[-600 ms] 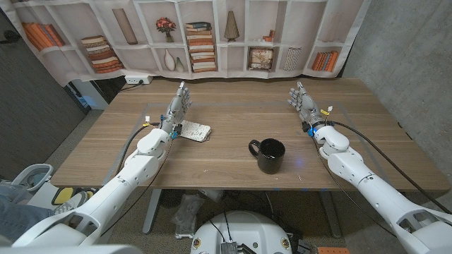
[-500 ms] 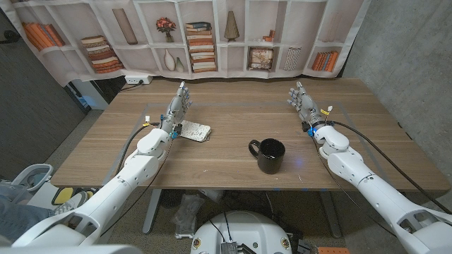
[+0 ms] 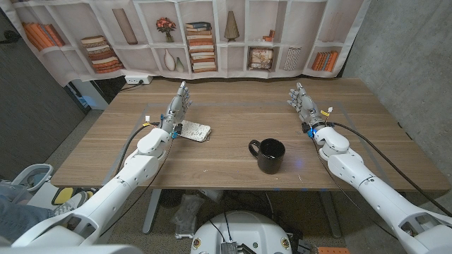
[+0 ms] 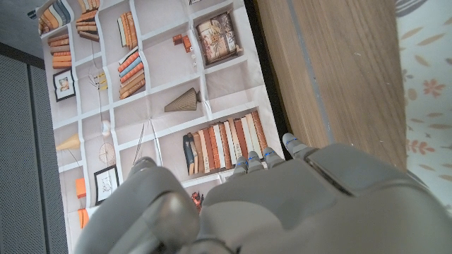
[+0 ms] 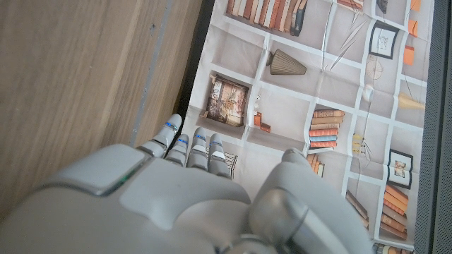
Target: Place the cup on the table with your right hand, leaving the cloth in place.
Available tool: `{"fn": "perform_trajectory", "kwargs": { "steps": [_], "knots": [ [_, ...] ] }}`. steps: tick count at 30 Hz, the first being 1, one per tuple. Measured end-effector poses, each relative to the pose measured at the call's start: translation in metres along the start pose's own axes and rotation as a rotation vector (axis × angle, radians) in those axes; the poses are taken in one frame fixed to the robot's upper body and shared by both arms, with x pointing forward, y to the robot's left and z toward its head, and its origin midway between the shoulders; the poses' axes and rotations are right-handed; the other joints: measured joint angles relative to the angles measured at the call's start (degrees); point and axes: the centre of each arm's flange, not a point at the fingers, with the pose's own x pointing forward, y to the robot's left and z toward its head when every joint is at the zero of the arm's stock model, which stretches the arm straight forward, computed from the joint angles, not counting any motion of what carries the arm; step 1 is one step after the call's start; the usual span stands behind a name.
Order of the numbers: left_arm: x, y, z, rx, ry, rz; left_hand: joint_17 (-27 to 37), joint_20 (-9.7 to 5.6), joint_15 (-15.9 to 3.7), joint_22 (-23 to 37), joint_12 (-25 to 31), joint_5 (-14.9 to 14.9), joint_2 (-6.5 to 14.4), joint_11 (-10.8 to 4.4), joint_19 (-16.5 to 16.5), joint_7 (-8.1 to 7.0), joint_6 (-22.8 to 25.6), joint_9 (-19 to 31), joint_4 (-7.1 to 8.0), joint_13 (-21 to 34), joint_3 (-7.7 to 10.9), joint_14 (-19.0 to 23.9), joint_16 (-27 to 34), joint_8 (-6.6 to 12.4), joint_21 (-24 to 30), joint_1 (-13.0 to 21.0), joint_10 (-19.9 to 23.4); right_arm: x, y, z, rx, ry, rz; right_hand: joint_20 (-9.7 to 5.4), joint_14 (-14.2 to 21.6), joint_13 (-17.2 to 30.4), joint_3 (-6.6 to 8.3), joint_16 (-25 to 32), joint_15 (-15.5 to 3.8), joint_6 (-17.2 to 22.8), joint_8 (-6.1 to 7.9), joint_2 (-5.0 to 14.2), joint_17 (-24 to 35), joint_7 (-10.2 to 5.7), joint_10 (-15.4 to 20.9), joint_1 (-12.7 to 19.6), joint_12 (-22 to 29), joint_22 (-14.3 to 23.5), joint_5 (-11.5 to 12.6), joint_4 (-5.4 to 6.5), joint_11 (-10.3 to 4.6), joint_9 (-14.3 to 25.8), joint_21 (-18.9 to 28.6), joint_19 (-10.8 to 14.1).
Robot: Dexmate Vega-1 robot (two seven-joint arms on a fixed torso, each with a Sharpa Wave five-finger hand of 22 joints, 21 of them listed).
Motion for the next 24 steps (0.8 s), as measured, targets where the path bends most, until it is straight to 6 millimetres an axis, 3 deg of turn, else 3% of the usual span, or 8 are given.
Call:
{"fn": "perform_trajectory", "kwargs": {
  "steps": [24],
  "knots": [
    [0.006, -0.002, 0.006, 0.004, 0.005, -0.025, 0.0, 0.0, -0.09, 0.0, -0.3, 0.3, 0.5, -0.3, 0.0, 0.0, 0.0, 0.0, -0.61, 0.0, 0.15, -0.1, 0.0, -0.41, -1.0, 1.0, -0.3, -0.014, 0.001, 0.007, -0.008, -0.027, -0.005, -0.3, 1.1, 0.0, 0.24, 0.2, 0.08, 1.1, 0.0, 0.22, 0.0, -0.31, 1.1, 0.4, 0.0, 0.0, 0.0, -0.25, 0.11, 0.0, -0.5, 1.4]
  ]
}}
